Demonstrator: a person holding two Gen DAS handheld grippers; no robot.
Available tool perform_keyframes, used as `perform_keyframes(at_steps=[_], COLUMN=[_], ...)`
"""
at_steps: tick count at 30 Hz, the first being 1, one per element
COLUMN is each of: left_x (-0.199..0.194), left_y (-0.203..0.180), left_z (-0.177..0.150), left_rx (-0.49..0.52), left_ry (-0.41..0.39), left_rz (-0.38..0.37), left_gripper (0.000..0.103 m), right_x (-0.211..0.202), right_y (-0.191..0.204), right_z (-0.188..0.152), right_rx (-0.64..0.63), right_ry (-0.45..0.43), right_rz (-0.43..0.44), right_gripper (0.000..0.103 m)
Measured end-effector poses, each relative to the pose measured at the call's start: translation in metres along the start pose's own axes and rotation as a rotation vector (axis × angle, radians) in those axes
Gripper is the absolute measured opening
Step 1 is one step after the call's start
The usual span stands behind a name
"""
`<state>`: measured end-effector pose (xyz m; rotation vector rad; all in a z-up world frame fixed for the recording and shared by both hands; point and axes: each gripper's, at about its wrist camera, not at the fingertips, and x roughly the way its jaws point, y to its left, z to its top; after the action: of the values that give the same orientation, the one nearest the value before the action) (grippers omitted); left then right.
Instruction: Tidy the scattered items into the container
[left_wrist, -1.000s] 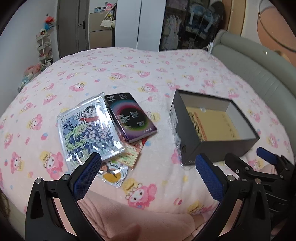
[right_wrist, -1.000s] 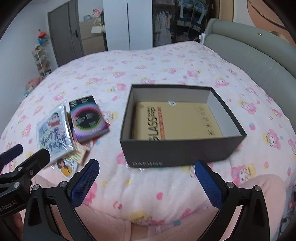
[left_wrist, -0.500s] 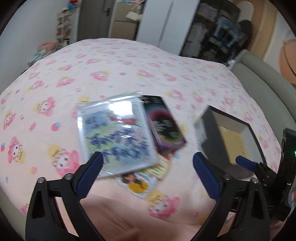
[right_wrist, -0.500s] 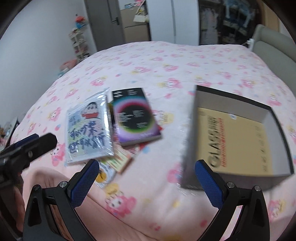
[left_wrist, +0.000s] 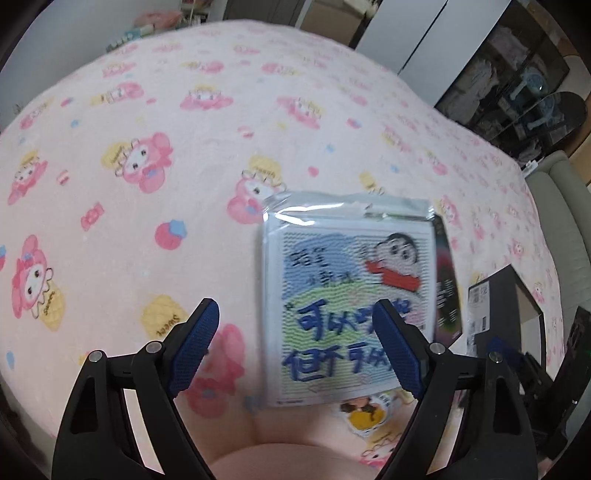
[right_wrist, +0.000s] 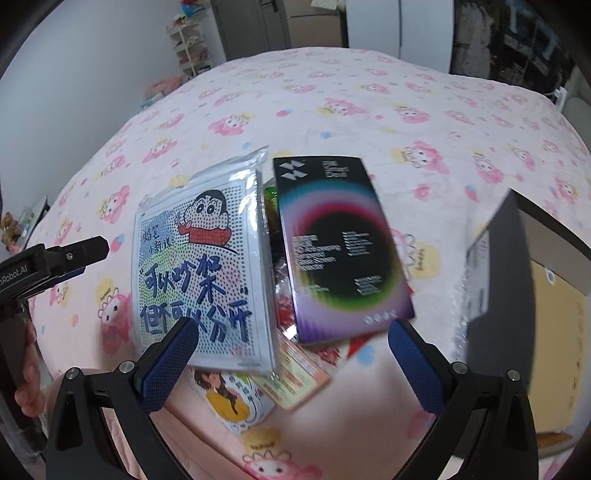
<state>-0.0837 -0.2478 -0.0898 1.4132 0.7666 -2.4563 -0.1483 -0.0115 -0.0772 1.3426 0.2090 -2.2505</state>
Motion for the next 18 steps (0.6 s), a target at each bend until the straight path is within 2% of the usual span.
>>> perform_keyframes(at_steps=[3,6,13,18], left_x=[0.013,0.027,0.045,0.058], left_y=[0.009,0.015,0.019,0.016], left_z=[0.003,0.004,0.012,0.017], left_rx=[-0.017,-0.060,-0.102,-0.101], left_ry=[0.034,0.078,0.126,0.171], left_rz=[-0.004,-0.029,-0.048,-0.066], left_gripper=[0.073,0.072,0.072,0.072], right_x=[0.012,0.020,0.037,0.043], right_y=[0.009,0.019,0.035,0.042], right_z=[0.006,0.011,0.021,0.021], right_rx=[-0.028,-0.072,-0.136,-0.145], right_ry=[0.012,0.007,0.016,0.027], right_rz=[-0.002,-0.033,-0.076,-0.058], right_gripper=[0.103,0.103,0.103,0.098])
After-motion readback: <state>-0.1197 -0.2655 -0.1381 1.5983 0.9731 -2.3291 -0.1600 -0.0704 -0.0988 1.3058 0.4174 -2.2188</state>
